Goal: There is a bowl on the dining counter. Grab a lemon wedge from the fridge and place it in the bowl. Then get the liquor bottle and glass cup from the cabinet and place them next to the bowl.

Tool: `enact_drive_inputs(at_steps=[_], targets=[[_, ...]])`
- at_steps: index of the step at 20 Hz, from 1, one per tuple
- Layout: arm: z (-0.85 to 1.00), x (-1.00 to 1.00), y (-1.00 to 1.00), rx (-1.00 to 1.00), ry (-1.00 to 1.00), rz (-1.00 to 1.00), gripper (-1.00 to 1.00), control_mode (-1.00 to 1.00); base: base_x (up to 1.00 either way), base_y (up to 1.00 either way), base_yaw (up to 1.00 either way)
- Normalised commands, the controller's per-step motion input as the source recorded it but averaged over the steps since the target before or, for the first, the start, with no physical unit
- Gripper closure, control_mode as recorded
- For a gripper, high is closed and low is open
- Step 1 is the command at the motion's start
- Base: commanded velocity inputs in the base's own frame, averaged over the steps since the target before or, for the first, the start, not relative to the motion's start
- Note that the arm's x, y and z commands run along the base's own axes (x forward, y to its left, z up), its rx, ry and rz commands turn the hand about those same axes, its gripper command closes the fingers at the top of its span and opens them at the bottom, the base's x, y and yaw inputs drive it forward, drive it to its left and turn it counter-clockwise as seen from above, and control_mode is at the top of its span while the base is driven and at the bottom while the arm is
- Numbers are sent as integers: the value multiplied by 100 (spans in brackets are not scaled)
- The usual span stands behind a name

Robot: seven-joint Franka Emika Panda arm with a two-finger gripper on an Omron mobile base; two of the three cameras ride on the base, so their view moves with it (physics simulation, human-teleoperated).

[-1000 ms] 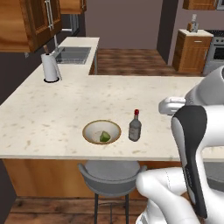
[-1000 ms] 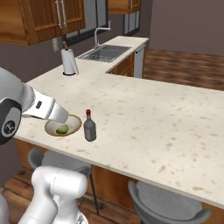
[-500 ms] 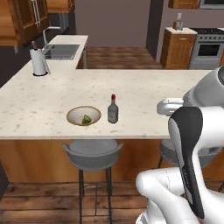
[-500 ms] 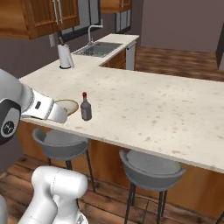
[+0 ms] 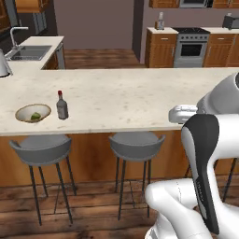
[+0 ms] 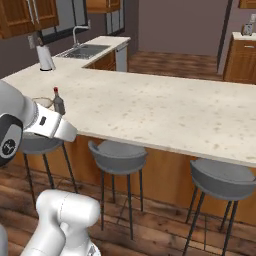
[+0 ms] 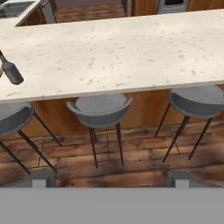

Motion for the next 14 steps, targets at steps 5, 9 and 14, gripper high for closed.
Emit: enact_drive_inputs(at_steps=[5,9,14], targets=[[0,0,0,0,0,0,-100,100,-9,-100,-6],[0,0,0,0,0,0,-100,100,0,-100,-5],[0,0,0,0,0,0,-100,100,0,-100,-6]])
